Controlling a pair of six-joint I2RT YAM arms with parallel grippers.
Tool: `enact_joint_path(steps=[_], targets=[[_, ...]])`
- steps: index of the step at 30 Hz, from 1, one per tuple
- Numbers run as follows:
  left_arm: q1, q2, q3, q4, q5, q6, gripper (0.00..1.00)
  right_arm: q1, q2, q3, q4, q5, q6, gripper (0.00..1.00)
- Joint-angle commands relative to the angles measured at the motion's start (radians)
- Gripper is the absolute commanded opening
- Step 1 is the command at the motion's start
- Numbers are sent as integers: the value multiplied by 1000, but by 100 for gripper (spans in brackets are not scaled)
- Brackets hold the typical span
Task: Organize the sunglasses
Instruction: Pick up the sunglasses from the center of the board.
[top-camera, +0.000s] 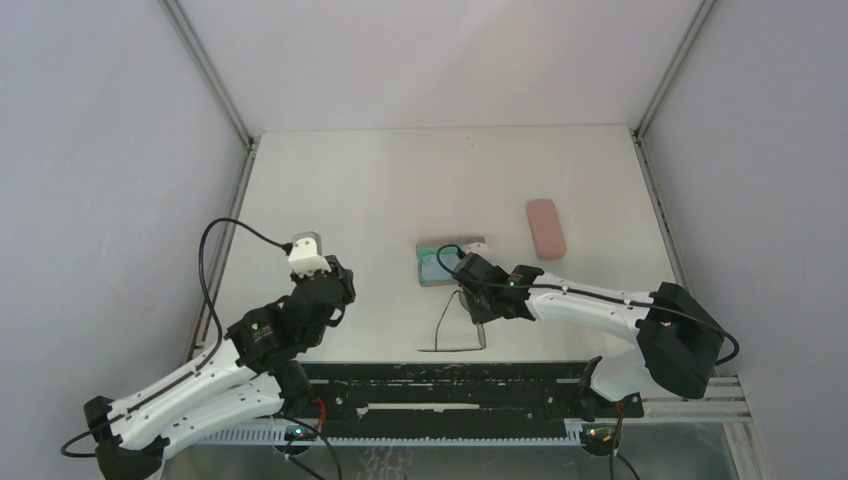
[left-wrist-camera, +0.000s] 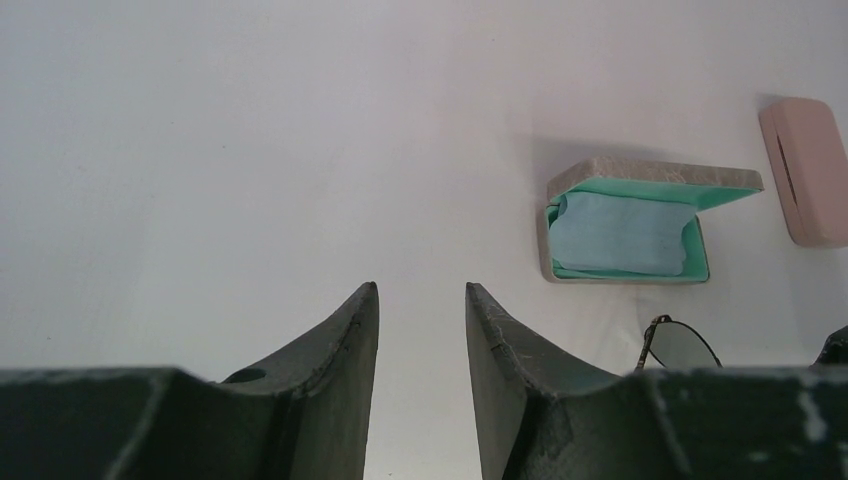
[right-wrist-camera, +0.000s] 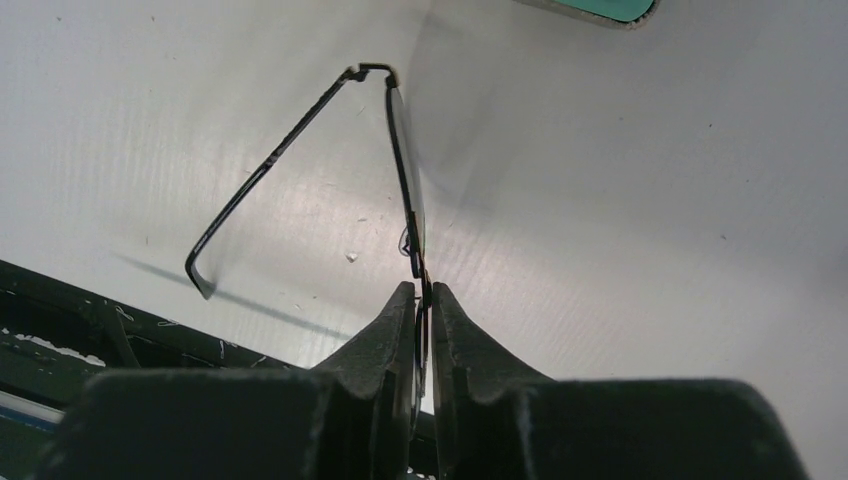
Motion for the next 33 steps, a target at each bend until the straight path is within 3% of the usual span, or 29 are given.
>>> enact_joint_path(steps=[1,7,14,23,33], targets=[[6,-7,9,29,7,24,42,-4,-4,42,-3,6,-27,8],[6,8,0,66,73,61,42,-3,-45,42,-10,28,-34,1],[5,63,-19,250,333,196,46,-2,-192,3,37,20,-102,0],[-2,329,49,377,590,286,48,-3,-340,-44,126,-12,-136,0],[-100,487,147,401,596,303,47,-5,-371,-45,198,-64,-122,0]])
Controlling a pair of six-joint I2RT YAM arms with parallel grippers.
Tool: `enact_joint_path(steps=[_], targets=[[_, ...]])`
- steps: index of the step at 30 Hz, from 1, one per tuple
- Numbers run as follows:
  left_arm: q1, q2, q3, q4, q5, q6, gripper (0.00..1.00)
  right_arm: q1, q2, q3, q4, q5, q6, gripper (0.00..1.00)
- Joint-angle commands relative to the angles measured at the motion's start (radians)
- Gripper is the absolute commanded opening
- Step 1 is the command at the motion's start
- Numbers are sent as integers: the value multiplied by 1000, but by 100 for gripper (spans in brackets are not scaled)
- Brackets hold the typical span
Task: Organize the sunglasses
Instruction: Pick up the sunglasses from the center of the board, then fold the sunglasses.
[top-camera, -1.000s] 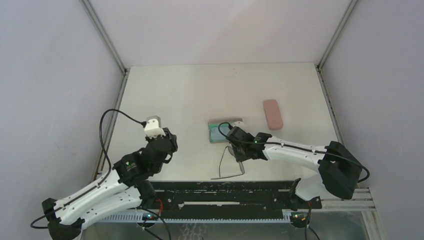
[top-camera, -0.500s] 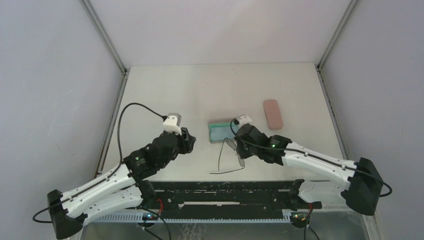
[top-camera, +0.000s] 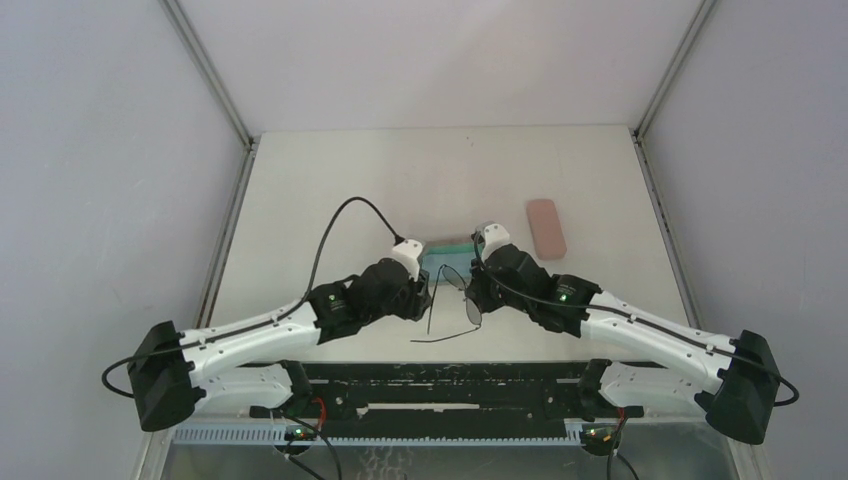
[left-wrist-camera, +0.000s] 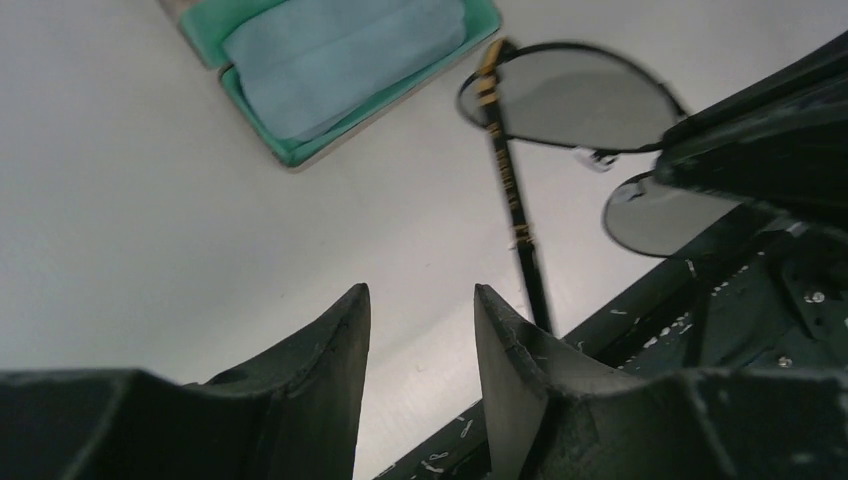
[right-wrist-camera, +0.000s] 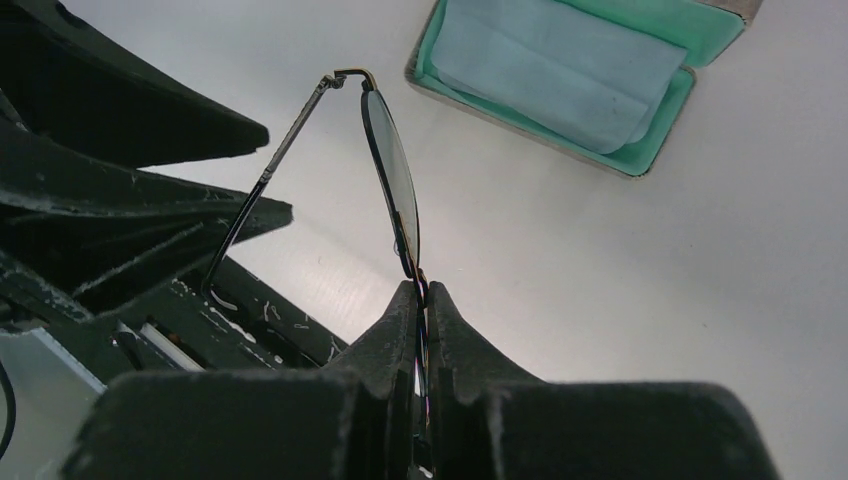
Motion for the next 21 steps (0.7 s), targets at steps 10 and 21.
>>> enact_joint_path(steps=[10,21], targets=[[-54,118,166,87,38,24,51,-5,-6,2,104,-100,-20,0],[-54,92,204,54,-15,17,56,-13,-9,-8,49,20,10,0]])
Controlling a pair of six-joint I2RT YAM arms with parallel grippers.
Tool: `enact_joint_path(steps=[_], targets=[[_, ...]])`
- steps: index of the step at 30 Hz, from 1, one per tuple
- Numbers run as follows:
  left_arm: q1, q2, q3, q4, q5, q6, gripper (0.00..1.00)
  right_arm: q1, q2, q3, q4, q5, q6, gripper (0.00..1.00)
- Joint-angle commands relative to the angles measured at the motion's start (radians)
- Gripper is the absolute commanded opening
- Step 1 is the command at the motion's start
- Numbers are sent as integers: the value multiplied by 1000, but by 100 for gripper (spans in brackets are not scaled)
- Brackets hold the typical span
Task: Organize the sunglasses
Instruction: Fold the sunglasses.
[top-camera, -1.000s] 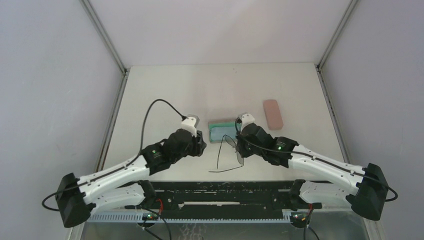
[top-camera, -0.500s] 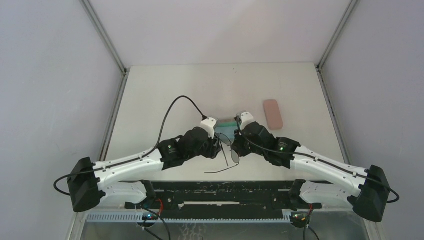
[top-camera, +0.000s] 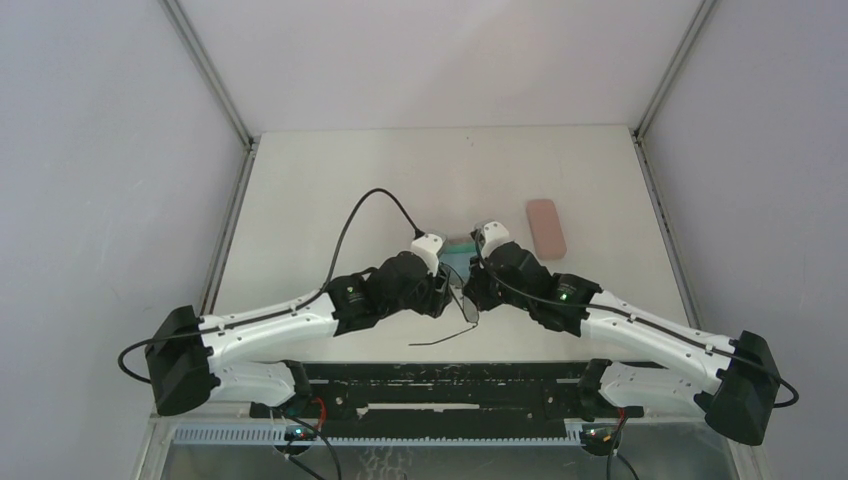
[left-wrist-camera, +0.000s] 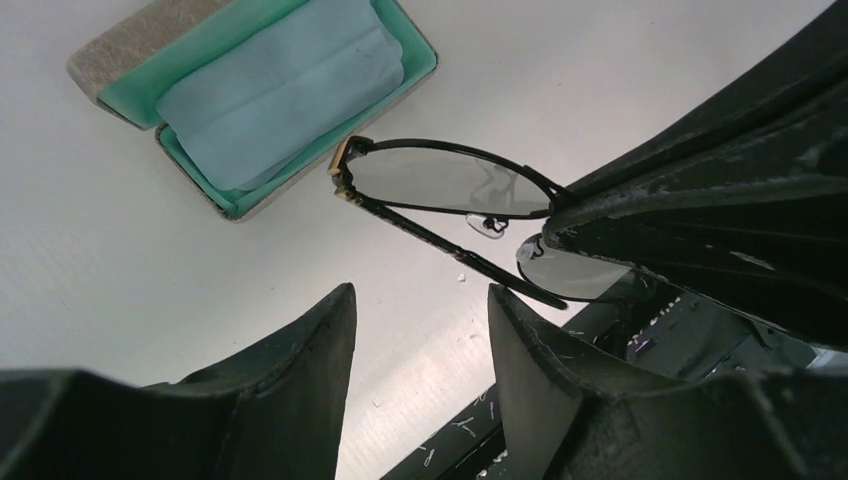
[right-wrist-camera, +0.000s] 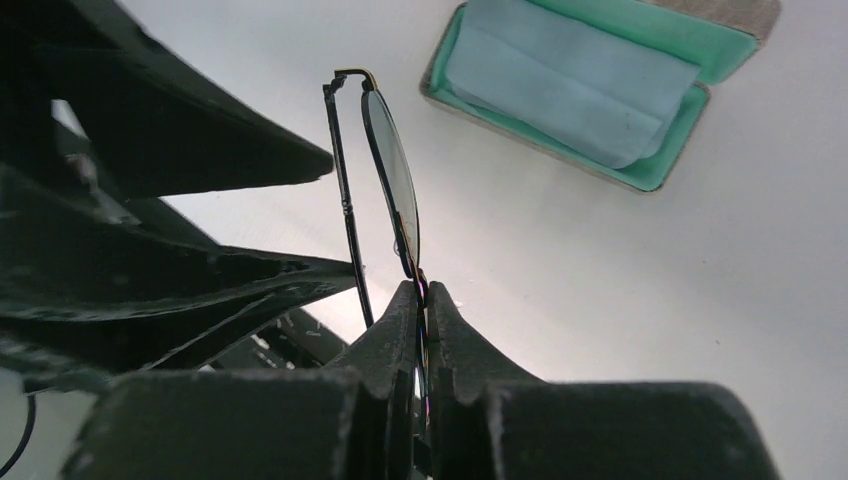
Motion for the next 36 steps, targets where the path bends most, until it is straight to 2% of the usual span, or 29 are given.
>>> enact_joint_path(steps=[1,6,9,13,19,26,29,36], targets=[[-4,-61,76,12,-50,11,56,-14,-14,-11,-7,111,31,0],[-5,-160,69,-38,-146,30,56,-67,-34,-32,-73,319,139,0],[-5,-209,63,-57,-172,63,56,-131,-61,-39,-97,358,216,0],[-4,-221,58,-82,-180,107,56,-212,-150,-69,-67,350,299,0],[-36,-192,45,-46,-95,149,52,-302,-278,-94,-32,295,347,0],[-57,-94,113,-57,-117,154,51,-309,-280,-91,22,140,283,0],[-57,-54,154,-79,-172,154,51,-308,-267,-86,29,87,255,0],[-58,7,230,-117,-218,149,52,-266,-250,-51,-29,76,212,0]])
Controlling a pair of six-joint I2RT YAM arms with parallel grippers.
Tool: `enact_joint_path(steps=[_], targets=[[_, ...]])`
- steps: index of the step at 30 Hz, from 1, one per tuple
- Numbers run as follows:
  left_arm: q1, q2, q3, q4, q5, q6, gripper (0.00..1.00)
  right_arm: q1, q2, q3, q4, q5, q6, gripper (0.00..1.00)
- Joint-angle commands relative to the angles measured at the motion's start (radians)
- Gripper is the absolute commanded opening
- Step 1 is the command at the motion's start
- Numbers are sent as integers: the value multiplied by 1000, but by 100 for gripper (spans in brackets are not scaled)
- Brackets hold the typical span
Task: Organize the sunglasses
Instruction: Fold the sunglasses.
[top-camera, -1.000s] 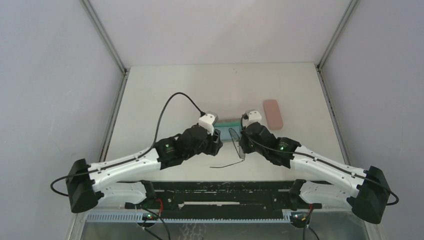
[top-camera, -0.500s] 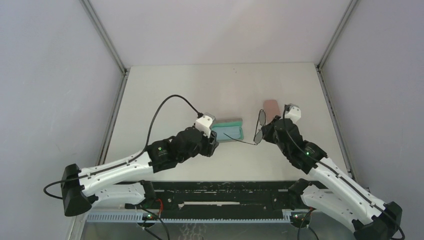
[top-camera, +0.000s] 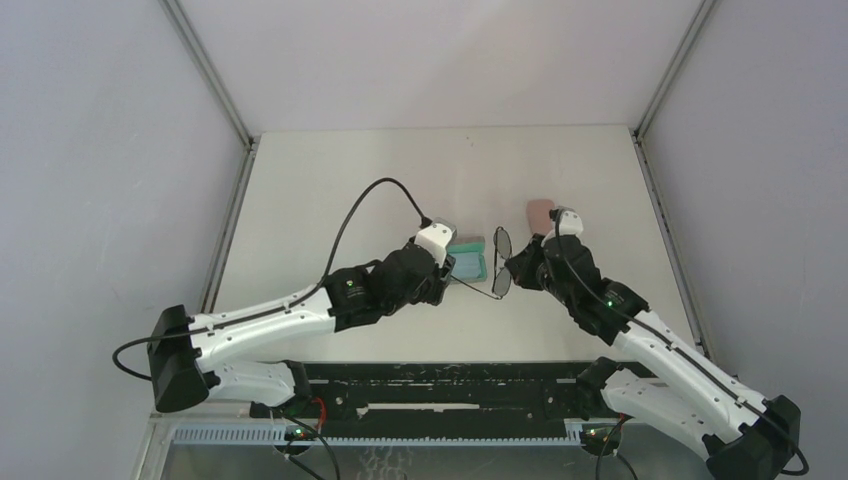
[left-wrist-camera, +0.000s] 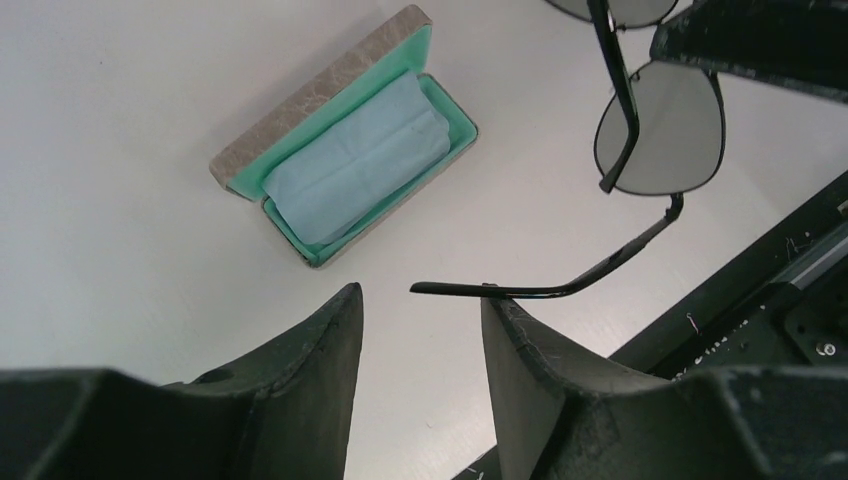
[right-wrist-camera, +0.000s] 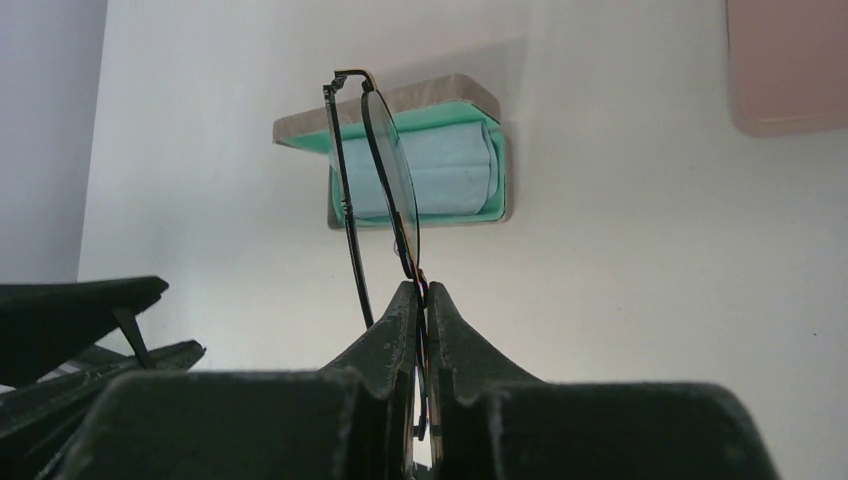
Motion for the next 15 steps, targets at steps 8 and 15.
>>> enact_joint_path(steps=[8,15], targets=[[-2,79,171,-10,14,53,54,105,21,73,4,-65,-92,0],[-1,148,247,-9,43,77,57,117,28,96,3,-126,-99,0]])
